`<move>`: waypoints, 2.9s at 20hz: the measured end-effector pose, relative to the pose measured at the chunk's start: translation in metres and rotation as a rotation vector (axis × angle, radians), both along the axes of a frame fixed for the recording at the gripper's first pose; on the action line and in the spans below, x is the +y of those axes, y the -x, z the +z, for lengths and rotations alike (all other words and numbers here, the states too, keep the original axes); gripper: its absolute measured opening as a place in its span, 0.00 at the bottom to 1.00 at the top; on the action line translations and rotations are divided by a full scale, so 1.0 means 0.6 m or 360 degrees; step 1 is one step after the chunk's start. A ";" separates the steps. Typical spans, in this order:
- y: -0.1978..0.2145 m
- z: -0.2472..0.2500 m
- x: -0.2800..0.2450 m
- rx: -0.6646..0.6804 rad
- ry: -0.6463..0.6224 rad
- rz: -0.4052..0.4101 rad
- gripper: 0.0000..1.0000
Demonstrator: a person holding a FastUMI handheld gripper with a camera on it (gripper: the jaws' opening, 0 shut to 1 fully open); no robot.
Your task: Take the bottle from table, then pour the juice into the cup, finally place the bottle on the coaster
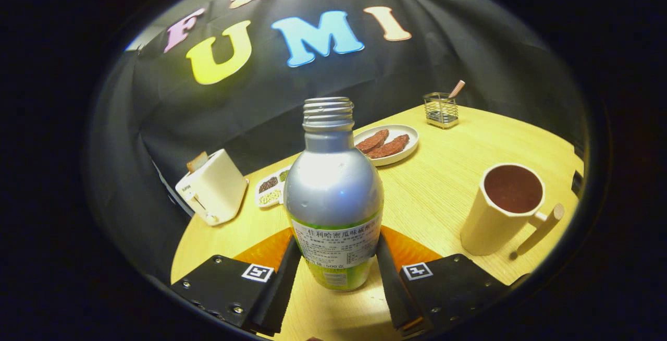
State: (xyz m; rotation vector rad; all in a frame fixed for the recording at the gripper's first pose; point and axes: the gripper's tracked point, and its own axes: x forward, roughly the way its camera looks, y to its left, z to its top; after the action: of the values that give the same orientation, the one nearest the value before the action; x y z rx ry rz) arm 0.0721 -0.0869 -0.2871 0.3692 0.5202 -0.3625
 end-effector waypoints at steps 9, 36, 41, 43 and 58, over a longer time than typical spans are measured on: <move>-0.070 0.003 -0.007 -0.0022 0.0116 -0.0024 0.75; -0.178 -0.039 -0.045 -0.0005 0.0394 -0.0009 0.79; -0.174 -0.047 -0.022 0.0018 0.0377 0.0039 0.99; -0.172 -0.045 -0.020 0.0017 0.0392 0.0047 1.00; -0.112 0.043 -0.006 -0.0088 0.0333 0.0109 1.00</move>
State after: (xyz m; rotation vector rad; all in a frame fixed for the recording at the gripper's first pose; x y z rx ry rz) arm 0.1391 -0.0905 -0.2613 0.1582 0.4351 -0.3362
